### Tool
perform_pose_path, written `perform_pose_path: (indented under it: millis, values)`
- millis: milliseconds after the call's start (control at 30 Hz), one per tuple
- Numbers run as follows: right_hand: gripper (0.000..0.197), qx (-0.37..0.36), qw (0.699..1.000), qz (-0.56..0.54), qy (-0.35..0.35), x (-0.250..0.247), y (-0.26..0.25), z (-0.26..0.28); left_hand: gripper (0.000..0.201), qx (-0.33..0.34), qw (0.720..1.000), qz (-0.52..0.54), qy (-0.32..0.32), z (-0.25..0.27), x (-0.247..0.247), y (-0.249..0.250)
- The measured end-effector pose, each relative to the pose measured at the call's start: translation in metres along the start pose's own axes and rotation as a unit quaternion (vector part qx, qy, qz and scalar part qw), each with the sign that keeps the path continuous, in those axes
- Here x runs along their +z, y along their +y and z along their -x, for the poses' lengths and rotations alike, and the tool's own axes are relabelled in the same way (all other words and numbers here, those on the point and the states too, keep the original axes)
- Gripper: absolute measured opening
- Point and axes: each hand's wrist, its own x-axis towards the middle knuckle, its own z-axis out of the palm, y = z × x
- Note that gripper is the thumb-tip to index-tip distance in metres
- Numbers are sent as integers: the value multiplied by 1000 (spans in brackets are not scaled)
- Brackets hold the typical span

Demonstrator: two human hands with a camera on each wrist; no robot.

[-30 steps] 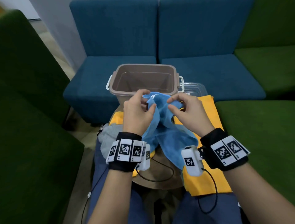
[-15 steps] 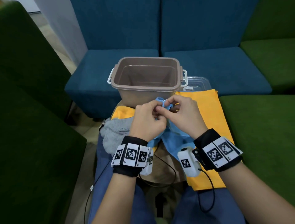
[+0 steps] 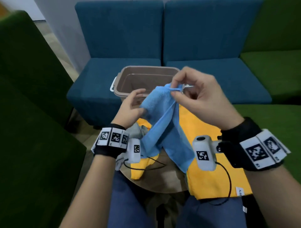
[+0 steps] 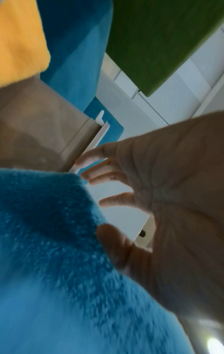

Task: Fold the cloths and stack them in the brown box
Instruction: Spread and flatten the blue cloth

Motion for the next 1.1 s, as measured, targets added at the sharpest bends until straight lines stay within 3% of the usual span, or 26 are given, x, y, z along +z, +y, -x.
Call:
perform_pose_path:
  millis: [133,267,367,500,600,700,800,867,1000,1100]
  values:
    - [6,-25,999,-3,-22,-23,-9,-11,85,-5,995,72,-76,-2,-10,29]
    - [5,-41,999,6,23,-33,-3,-17,65,26,990,94,-106,2,-13,42]
    - [7,-36,995,7,90,-34,2,-22,52,84,988,116,-53,4,-15,53]
    - [6,-15,987,35,157,-35,13,-31,25,151,987,41,-30,2,-27,67]
    - [3,10,981,81,176,-40,21,-38,22,169,985,-10,-32,2,-35,76]
    - [3,31,975,139,172,-42,29,-42,18,191,981,3,-17,3,-38,82]
    - [2,38,968,178,174,-43,31,-42,16,224,971,-81,15,4,-39,86]
    - [3,40,965,192,176,-44,31,-41,12,217,967,-132,31,4,-41,87]
    - [5,47,965,186,181,-44,31,-40,21,167,959,-215,74,1,-50,85]
    - [4,37,968,137,206,-42,26,-39,19,172,938,-267,141,4,-53,90]
